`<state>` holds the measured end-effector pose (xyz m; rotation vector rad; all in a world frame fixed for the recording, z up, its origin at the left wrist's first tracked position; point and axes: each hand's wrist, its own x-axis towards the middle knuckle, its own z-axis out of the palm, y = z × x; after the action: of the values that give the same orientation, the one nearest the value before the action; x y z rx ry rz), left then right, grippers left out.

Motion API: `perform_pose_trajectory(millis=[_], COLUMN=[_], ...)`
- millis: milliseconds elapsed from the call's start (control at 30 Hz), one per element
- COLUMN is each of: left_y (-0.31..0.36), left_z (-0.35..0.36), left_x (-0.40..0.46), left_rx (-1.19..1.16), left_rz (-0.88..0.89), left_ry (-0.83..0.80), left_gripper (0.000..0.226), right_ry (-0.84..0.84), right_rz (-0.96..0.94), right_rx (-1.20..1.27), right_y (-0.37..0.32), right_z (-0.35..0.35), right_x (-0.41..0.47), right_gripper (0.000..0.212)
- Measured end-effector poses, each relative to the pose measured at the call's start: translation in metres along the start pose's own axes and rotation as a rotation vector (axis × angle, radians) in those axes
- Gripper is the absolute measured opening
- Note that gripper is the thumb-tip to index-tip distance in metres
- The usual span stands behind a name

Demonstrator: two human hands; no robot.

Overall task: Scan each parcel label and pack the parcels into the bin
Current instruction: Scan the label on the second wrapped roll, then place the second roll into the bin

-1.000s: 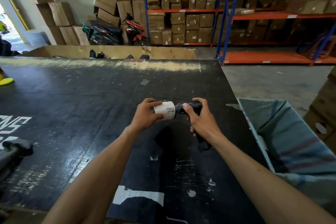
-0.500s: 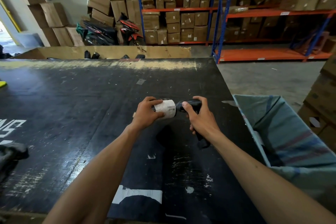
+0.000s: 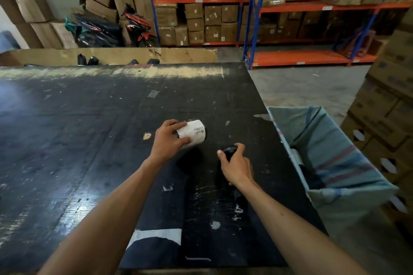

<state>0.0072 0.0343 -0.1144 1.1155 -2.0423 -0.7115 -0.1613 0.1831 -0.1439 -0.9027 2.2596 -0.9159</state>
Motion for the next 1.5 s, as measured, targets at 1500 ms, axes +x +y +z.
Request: perform_pose_trajectory(millis=[1500], left_y=[0.164], left_z=[0.376], left_x=[0.048], left_rx=[0.587], left_rz=[0.046], left_ry=[-0.531], left_gripper=[0.077], right_ry=[-0.077], right_rz=[0.39], right_rx=[-0.208], right_y=[0.285], right_z=[-0.224], right_x=[0.216], right_gripper=[0.093])
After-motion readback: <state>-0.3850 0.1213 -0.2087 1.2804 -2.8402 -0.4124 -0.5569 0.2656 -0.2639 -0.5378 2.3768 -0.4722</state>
